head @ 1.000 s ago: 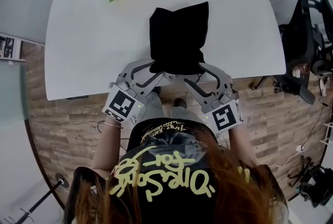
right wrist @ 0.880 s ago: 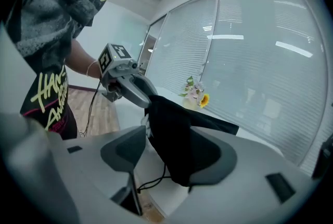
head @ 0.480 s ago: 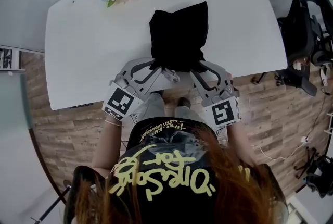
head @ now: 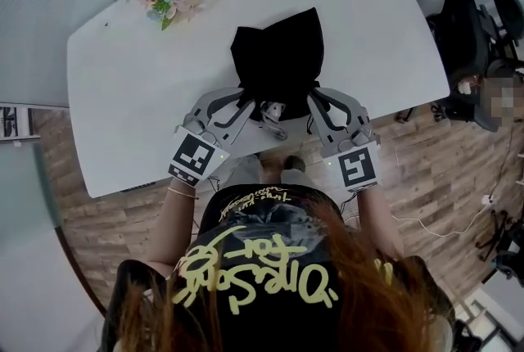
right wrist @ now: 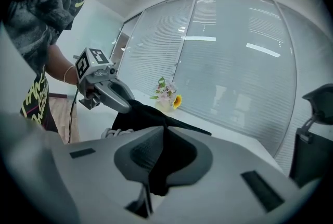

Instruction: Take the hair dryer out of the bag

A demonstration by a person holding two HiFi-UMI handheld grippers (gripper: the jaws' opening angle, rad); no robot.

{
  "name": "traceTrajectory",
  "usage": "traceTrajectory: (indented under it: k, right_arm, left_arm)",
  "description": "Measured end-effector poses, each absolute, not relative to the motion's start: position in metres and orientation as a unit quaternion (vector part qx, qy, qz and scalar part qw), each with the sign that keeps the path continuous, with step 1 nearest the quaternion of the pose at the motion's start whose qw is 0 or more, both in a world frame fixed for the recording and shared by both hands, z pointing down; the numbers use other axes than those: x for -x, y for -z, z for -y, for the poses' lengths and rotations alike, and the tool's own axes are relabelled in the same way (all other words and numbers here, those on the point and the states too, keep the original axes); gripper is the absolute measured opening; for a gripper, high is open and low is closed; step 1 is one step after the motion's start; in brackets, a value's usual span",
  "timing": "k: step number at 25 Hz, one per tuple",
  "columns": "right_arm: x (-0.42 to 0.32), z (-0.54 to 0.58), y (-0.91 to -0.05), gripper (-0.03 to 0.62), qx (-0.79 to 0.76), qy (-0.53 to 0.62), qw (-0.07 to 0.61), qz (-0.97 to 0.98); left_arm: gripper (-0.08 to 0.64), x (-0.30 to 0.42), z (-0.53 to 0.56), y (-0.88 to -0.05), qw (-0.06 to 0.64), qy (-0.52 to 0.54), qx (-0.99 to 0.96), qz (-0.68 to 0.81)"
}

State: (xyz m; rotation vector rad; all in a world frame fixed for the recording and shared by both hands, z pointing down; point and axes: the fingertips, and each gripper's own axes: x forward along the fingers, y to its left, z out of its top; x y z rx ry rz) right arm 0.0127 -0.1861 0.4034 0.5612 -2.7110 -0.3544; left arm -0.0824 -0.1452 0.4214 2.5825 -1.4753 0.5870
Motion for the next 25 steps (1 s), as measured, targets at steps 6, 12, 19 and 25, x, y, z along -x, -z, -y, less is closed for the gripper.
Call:
traceTrajectory:
  k: [6, 12, 19, 25]
  right_arm:
    - [0.0, 0.201, -0.394, 0.023, -0.213, 0.144, 0.18, 0.949]
    - [0.008, 0.22, -0.394, 0.021, -0.236, 0.14, 0.181, 0.945]
    - [0.018, 0.239, -0.395, 0.018, -0.246, 0.151, 0.184, 0.939]
    - [0.027, 0.252, -0.402, 0.018, -0.261, 0.131, 0.188, 0.938]
  left_arm:
    - [0.071, 0.093, 0.159, -0.424, 0.084, -0.185, -0.847, 0.492]
    - [0.072, 0.095, 0.173, -0.428, 0.097, -0.189, -0.852, 0.478]
    - [0.072, 0.099, 0.184, -0.432, 0.115, -0.177, -0.86, 0.464]
    - [0.072, 0.106, 0.192, -0.435, 0.139, -0.152, -0.865, 0.457]
